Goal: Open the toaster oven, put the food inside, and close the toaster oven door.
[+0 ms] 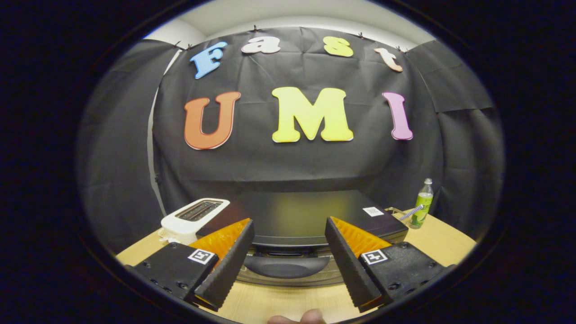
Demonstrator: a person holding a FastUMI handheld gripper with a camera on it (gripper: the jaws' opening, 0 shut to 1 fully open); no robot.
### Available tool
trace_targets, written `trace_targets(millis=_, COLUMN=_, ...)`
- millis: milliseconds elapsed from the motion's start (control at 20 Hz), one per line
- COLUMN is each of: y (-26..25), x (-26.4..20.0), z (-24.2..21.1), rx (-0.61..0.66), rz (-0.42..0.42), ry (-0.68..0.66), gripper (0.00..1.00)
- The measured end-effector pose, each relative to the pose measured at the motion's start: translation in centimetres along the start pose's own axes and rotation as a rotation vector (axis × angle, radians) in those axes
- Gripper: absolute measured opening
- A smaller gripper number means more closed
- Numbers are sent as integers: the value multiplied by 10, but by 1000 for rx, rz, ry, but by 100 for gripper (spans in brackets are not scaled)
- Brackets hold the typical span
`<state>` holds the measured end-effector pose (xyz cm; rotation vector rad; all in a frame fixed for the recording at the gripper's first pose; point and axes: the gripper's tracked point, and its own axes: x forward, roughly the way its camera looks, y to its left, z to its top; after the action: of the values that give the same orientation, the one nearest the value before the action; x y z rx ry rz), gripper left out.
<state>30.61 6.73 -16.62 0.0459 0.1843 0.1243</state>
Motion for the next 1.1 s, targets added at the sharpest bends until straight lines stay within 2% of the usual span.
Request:
trace_targets(millis=250, y=-4, x=10, z=-32, rx=-6, rz=-10, ry=48, gripper=100)
trace_targets(millis=550, y=-5, x=11, z=-41, rx=-28, rz=-40, ry=41, gripper=100)
trace_targets(millis=1100, y=-4, x=-55, z=-76, rx=-20, rz=-22, ry=130, gripper=100)
